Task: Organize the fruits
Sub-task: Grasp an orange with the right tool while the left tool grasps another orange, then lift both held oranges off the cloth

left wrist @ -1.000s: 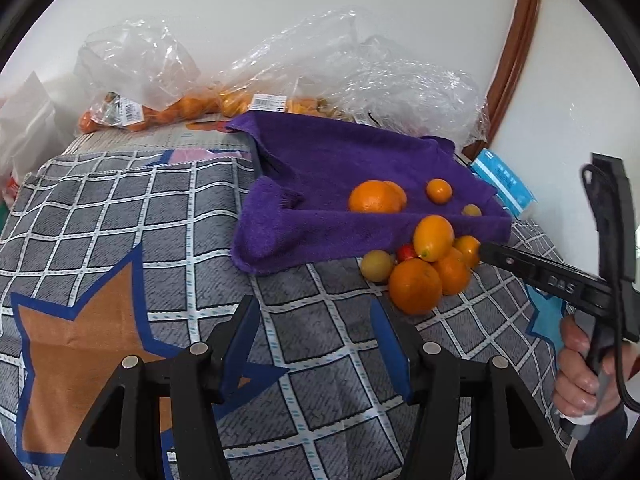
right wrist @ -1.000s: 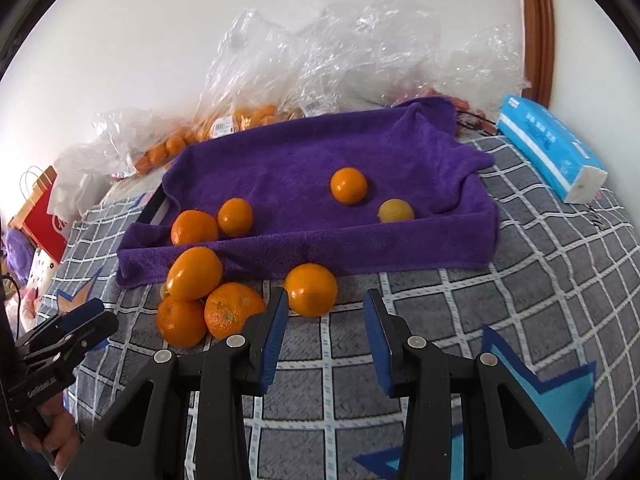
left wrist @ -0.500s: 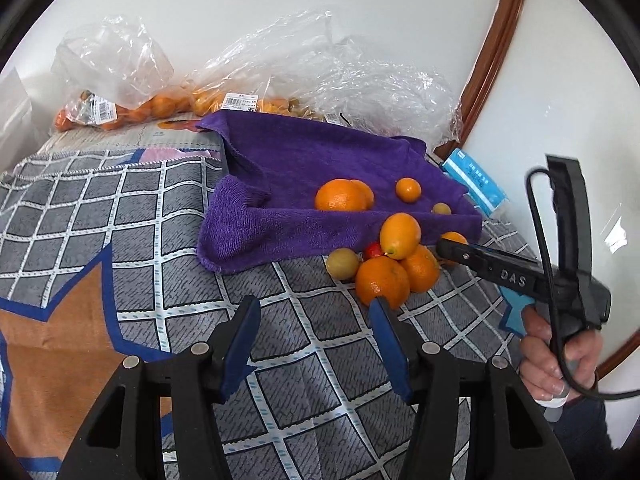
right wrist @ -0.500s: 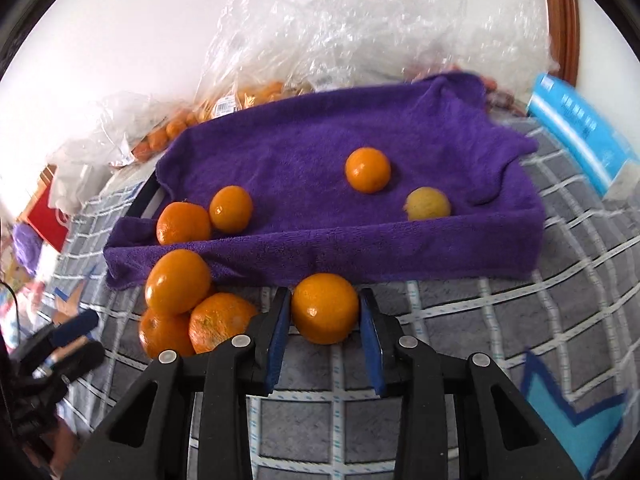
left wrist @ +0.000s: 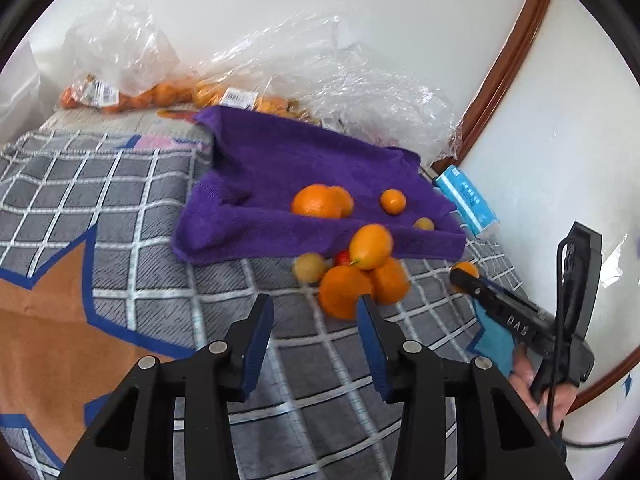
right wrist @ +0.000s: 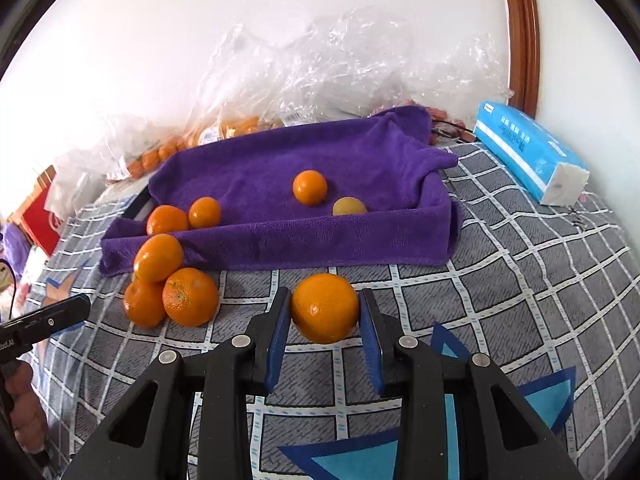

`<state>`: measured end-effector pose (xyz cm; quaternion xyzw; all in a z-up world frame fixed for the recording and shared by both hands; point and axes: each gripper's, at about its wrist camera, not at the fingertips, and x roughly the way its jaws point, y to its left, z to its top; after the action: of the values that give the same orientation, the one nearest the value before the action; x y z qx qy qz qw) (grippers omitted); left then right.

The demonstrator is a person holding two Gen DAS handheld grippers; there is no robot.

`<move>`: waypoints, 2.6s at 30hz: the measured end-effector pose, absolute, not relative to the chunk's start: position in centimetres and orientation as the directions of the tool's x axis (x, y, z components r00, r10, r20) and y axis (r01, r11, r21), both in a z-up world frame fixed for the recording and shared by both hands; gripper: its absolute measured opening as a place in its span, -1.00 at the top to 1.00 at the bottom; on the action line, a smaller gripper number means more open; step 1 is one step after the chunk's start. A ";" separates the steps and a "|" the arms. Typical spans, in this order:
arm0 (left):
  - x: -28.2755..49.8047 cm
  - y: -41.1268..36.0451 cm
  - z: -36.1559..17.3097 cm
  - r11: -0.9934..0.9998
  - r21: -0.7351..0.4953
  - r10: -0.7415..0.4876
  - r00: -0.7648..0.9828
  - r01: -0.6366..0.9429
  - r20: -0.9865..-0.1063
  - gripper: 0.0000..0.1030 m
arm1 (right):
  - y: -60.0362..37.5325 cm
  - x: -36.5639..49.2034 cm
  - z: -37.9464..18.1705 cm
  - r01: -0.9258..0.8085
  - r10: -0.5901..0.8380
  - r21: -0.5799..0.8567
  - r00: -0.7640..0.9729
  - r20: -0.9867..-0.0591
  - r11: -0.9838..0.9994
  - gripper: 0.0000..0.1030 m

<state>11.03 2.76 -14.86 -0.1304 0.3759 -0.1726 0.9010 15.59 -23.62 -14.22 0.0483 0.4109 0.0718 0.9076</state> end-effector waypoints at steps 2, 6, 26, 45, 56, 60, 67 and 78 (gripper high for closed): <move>11.4 1.4 -14.2 0.908 -0.357 -0.409 0.660 0.221 -0.630 0.22 | -23.7 15.3 -14.1 -0.089 0.172 0.151 0.663 -0.729 0.985 0.35; 12.7 -1.6 -13.4 0.920 -0.303 -0.390 0.665 0.249 -0.637 0.18 | -23.9 15.2 -14.0 -0.081 0.171 0.158 0.664 -0.728 0.984 0.34; 14.0 -2.0 -14.0 0.971 -0.202 -0.232 0.701 0.127 -0.674 0.34 | -24.0 15.4 -14.3 -0.079 0.188 0.181 0.650 -0.736 0.980 0.35; 12.1 5.1 -17.2 0.952 -0.303 -0.256 0.662 0.046 -0.704 0.37 | -24.2 15.2 -14.0 -0.081 0.190 0.183 0.665 -0.722 0.980 0.35; 12.0 5.2 -17.3 0.945 -0.325 -0.269 0.659 0.039 -0.703 0.37 | -22.6 15.6 -14.5 -0.111 0.160 0.116 0.622 -0.766 0.987 0.35; 11.7 5.3 -17.0 0.933 -0.351 -0.307 0.672 0.074 -0.674 0.38 | -22.1 15.9 -14.9 -0.134 0.165 0.105 0.600 -0.783 0.985 0.35; 11.1 4.5 -16.4 0.929 -0.343 -0.339 0.684 0.137 -0.646 0.38 | -22.7 15.4 -14.4 -0.130 0.186 0.134 0.628 -0.755 0.982 0.35; 10.1 4.6 -15.4 0.927 -0.340 -0.338 0.743 0.157 -0.577 0.38 | -23.3 15.1 -14.0 -0.111 0.195 0.162 0.653 -0.732 0.980 0.35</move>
<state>10.07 4.61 -15.37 -0.1360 0.3324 -0.1341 0.9236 15.14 -23.27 -13.98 0.0513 0.4079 0.0844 0.9077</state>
